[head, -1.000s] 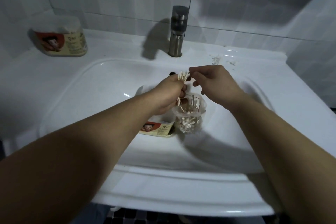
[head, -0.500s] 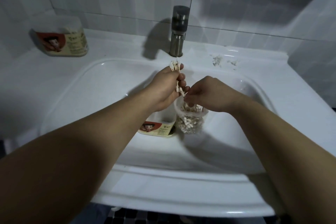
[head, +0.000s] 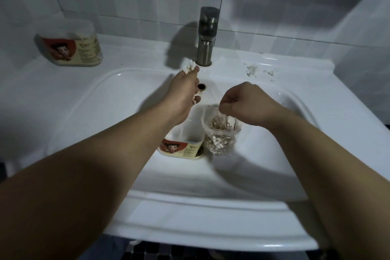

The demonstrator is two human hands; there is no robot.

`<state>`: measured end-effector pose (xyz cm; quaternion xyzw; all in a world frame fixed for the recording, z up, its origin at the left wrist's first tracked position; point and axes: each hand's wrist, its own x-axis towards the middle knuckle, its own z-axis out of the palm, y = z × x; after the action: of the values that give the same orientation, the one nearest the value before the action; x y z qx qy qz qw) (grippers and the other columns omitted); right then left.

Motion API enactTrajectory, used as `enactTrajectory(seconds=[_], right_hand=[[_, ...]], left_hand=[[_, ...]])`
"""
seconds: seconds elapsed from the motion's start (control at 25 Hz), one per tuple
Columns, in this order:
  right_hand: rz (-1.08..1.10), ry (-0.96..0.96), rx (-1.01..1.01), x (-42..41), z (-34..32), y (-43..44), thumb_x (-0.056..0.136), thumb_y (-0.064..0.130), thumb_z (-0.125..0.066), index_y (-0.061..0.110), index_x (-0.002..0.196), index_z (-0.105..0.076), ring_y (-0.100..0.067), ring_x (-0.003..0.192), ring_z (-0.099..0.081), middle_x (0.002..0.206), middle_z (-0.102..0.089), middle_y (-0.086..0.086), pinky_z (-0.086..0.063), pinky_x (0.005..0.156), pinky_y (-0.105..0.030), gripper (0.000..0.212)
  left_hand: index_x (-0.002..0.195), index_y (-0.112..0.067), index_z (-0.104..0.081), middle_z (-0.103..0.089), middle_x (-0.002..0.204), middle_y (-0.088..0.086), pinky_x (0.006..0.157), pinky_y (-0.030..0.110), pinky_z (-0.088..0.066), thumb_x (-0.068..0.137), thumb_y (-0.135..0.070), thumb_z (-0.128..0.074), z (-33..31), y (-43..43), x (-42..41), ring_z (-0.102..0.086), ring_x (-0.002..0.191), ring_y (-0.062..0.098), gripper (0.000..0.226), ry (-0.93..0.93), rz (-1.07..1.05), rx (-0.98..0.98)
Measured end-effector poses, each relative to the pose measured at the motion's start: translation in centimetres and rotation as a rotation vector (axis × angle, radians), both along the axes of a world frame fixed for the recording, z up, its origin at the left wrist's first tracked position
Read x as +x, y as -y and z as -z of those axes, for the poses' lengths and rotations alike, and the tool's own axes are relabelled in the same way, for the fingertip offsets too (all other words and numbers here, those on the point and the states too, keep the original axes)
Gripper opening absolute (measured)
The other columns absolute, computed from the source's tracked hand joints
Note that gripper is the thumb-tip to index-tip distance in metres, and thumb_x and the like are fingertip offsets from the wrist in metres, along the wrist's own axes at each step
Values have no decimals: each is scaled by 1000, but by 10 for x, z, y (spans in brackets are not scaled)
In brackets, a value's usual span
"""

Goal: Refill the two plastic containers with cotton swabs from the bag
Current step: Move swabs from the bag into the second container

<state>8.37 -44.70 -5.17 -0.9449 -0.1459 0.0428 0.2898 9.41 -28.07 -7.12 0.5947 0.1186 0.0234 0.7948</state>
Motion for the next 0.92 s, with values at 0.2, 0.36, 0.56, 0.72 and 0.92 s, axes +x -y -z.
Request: enactTrajectory(seconds=[0.2,0.36,0.56,0.72,0.92], right_hand=[[37,51,120,0,1,-3,82,22,-67,22,74,-76,0,57,-58,70,-72,5,-43,55,-19,12],[11,45,97,1,3,-3,82,21,-67,24,77,-78,3,54,-57,70,-73,8,-39,51,-13,13],[-20,72,-176,3,2,3,86,22,-63,23,85,-78,-6,77,-67,81,-74,8,-51,62,-19,15],[-123,-117,-402,0,6,3,83,49,-69,36,111,-72,-9,89,-65,101,-74,9,-52,77,-26,31],[-191,-120,-550,-3,12,-3,83,35,-69,31,104,-76,-11,82,-65,93,-74,5,-57,79,-31,23]], left_hand=[[101,-20,-57,-51,81,-4,65,29,-40,106,-34,-50,10,14,-10,-47,70,11,16,23,303,253],[100,-22,-58,-56,88,-1,65,30,-41,109,-31,-43,12,18,-11,-51,72,14,20,21,261,257],[103,-17,-53,-51,78,1,66,30,-43,111,-24,-37,7,9,-10,-51,69,14,19,29,205,137],[104,-17,-54,-52,80,2,73,34,-48,110,-24,-37,12,14,-13,-52,70,15,19,16,283,225],[100,-18,-54,-53,81,3,77,38,-49,110,-22,-37,14,16,-14,-56,71,15,20,44,342,296]])
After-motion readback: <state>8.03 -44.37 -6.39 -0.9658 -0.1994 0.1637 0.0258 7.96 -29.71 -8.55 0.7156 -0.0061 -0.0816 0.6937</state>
